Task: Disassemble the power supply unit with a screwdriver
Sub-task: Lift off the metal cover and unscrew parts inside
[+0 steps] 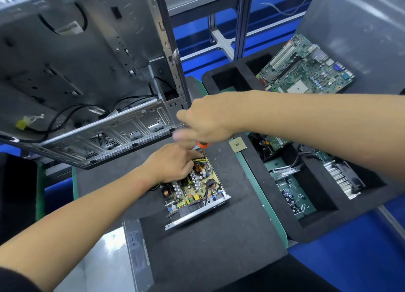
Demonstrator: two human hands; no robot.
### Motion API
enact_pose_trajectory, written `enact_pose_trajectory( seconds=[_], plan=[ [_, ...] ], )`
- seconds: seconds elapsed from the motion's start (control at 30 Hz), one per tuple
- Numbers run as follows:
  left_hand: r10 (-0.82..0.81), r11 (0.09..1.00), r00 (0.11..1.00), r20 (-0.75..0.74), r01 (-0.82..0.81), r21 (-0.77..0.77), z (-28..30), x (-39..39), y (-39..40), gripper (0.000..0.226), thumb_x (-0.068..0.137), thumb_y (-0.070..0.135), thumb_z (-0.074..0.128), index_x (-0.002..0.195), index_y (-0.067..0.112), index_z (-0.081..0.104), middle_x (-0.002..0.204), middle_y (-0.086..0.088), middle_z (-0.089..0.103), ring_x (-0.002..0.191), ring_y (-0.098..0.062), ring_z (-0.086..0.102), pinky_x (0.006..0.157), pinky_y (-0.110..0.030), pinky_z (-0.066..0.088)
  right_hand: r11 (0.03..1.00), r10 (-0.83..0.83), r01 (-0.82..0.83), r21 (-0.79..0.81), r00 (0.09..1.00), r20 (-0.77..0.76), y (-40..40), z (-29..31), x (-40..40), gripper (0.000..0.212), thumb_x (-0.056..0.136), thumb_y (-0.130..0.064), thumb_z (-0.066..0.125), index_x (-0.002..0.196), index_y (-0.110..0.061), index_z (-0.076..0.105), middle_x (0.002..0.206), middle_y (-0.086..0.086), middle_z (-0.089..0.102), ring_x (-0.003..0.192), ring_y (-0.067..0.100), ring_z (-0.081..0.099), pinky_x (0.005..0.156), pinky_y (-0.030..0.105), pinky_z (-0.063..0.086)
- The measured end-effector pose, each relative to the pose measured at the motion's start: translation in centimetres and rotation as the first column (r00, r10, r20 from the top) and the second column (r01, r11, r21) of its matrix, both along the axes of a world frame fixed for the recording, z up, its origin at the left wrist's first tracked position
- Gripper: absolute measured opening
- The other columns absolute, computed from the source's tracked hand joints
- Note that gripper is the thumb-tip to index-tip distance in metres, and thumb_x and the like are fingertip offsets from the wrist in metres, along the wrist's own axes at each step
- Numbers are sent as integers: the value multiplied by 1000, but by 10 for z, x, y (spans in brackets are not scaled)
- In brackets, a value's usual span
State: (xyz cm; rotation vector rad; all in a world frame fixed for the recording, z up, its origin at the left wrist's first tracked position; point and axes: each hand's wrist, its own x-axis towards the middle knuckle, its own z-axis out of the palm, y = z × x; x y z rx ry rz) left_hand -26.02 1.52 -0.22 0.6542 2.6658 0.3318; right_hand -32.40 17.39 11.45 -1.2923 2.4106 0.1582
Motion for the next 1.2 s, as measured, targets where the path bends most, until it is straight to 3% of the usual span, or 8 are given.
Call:
enact_pose_trajectory(
  seconds=[0.1, 0.3, 0.47, 0.53, 0.6, 0.7, 0.9, 1.2],
  plan=[
    [-36, 996, 999, -11, 35, -77, -2, -1, -1, 62, 80, 29, 23, 130, 21, 59, 119, -5, 53, 107, -25, 53, 85, -41, 48, 998, 56, -57, -13, 996, -75, -3, -1, -5, 20, 105, -32, 36, 97, -15, 39, 82, 9, 53, 63, 20, 51, 53, 35, 42],
    [-52, 997, 998, -25, 50, -66, -1, -1, -2, 69, 78, 36, 15, 127, 22, 61, 114, -5, 54, 103, -22, 53, 82, -37, 48, 992, 120, -110, -58, 970, 213, 4, 10, -7, 27, 78, -7, 61, 97, -21, 48, 86, -10, 51, 74, 12, 48, 57, 24, 34],
    [-31, 999, 999, -44, 30, -36, 0, 0, -2, 56, 81, 26, 28, 124, 19, 63, 108, -4, 58, 99, -27, 57, 79, -35, 48, 999, -16, 20, -41, 994, 107, 3, 1, -2, 36, 96, -53, 41, 92, -17, 46, 84, 5, 60, 74, 26, 64, 65, 37, 49],
    [-47, 996, 998, -33, 44, -73, 0, 0, -1, 59, 81, 28, 25, 128, 21, 60, 104, -1, 50, 100, -26, 55, 79, -36, 48, 1000, -13, 13, 5, 999, 53, 0, 0, -2, 32, 102, -43, 32, 94, -14, 44, 86, 12, 59, 74, 33, 67, 70, 43, 53],
    [-44, 996, 999, -31, 41, -78, 0, -1, 0, 59, 81, 29, 24, 129, 22, 60, 118, -4, 52, 105, -25, 54, 82, -38, 48, 999, 32, -28, -38, 994, 105, -1, 3, -4, 11, 97, -27, 45, 100, -16, 45, 86, 5, 58, 76, 24, 62, 64, 34, 48],
    [-26, 998, 1000, -16, 25, -56, 1, 1, 0, 58, 82, 29, 25, 127, 22, 60, 121, -3, 54, 103, -25, 56, 85, -39, 48, 991, 135, -130, -38, 973, 190, 1, 9, -2, 23, 82, -11, 58, 100, -19, 48, 90, -3, 57, 74, 9, 49, 56, 22, 32],
    [-21, 996, 1000, -6, 21, -82, 2, 0, 0, 59, 82, 28, 24, 131, 23, 58, 107, -3, 52, 100, -24, 54, 83, -39, 48, 992, 124, -117, 56, 982, -145, -7, 1, 4, 20, 105, -32, 33, 96, -15, 37, 75, 1, 40, 61, 18, 42, 52, 33, 33],
    [-33, 999, 999, -28, 32, -34, 2, 2, -1, 56, 82, 26, 27, 126, 20, 61, 122, -5, 58, 104, -26, 57, 87, -36, 48, 985, 161, -155, -77, 984, 77, -4, 8, 4, 15, 88, -24, 57, 99, -16, 50, 96, 1, 51, 74, 17, 48, 54, 21, 30]
  ],
)
